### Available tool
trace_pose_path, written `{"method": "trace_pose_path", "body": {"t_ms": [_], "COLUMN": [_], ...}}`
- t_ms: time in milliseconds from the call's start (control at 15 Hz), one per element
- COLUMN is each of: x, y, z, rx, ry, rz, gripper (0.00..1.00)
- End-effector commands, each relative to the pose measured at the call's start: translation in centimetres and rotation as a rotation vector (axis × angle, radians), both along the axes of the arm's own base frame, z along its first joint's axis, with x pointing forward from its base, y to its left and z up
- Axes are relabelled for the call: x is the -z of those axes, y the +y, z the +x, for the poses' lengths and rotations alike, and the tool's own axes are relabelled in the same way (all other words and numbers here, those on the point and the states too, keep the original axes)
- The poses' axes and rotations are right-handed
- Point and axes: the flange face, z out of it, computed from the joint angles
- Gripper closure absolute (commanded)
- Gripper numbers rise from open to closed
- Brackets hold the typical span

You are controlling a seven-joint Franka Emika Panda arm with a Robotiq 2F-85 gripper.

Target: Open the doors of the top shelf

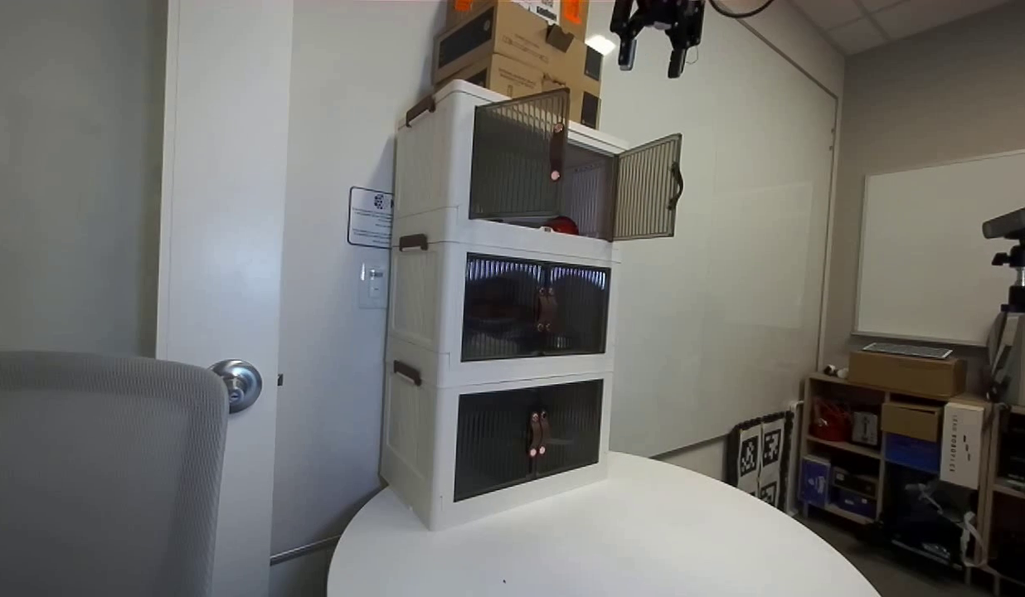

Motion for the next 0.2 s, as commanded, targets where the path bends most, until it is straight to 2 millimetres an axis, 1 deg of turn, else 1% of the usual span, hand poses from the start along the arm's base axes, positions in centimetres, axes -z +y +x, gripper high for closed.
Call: {"method": "trace_pose_path", "body": {"t_ms": [0,133], "x": [0.18,0.37], "y": [0.17,-0.12], "z": [0.36,0.98], "rx": [-0.024,-0.04], "ry": [0.012,0.02], "rz": [0.017,0.029], "gripper": [0.0,0.0]}}
